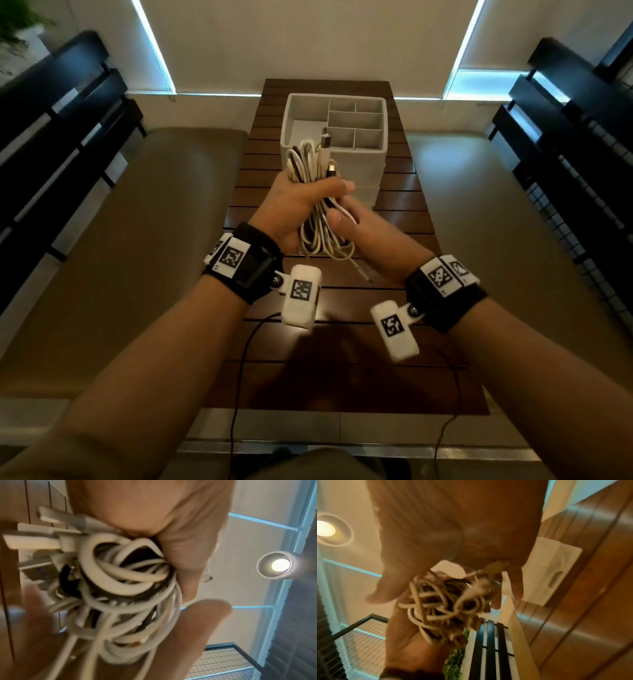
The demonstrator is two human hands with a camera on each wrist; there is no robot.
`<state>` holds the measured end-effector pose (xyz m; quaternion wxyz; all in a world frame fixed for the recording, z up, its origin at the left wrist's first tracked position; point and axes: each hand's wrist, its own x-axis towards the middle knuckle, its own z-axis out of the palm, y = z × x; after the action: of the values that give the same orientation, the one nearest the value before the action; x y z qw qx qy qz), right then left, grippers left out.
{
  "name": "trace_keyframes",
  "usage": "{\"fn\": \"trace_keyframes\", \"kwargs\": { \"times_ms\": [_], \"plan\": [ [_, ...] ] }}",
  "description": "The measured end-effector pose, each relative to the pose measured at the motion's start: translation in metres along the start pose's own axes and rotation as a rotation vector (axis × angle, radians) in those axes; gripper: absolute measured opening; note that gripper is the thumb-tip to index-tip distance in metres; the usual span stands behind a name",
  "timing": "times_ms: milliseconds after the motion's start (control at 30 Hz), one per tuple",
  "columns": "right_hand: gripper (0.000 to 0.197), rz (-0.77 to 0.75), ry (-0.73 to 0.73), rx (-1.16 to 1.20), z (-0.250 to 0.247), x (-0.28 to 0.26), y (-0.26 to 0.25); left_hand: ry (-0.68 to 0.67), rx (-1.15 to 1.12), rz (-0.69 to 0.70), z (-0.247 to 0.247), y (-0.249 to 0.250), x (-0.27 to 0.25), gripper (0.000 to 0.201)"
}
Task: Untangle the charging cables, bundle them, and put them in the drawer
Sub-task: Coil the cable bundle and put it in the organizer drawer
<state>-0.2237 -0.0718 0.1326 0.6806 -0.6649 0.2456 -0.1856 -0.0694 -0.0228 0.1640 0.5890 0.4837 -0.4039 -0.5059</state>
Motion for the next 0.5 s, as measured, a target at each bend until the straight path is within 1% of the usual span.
{"fn": "trace_keyframes", "kwargs": {
  "times_ms": [33,67,100,167,233,267,333,400,500],
  "plan": [
    [0.069,0.004,-0.077,0.103,0.004,-0.001,0.004,-0.005,0.035,0.008,0.002,0.002,0.000,0.023],
    [0.069,0.017,-0.125,0.203,0.008,-0.003,0.003,-0.012,0.058,0.017,0.005,0.003,0.000,0.028],
    [0.069,0.035,-0.144,0.286,0.010,-0.003,0.000,-0.016,0.073,0.024,0.006,0.004,0.001,0.029],
    [0.070,0.061,-0.153,0.366,0.012,-0.005,-0.001,-0.017,0.087,0.028,0.008,0.004,0.002,0.021],
    [0.066,0.099,-0.166,0.355,0.012,-0.004,0.000,-0.030,0.088,0.024,0.007,0.005,0.003,0.011],
    [0.058,0.118,-0.157,0.338,0.013,-0.004,0.000,-0.042,0.089,0.017,0.006,0.005,0.003,0.012],
    [0.037,0.131,-0.134,0.278,0.017,-0.002,-0.001,-0.053,0.095,0.000,0.004,0.005,0.005,0.014],
    [0.019,0.144,-0.066,0.200,0.023,0.001,-0.002,-0.036,0.104,-0.009,0.001,0.005,0.007,0.015],
    [0.012,0.157,0.047,0.112,0.030,0.009,0.001,-0.005,0.134,-0.022,-0.003,0.005,0.011,0.016]
  ]
}}
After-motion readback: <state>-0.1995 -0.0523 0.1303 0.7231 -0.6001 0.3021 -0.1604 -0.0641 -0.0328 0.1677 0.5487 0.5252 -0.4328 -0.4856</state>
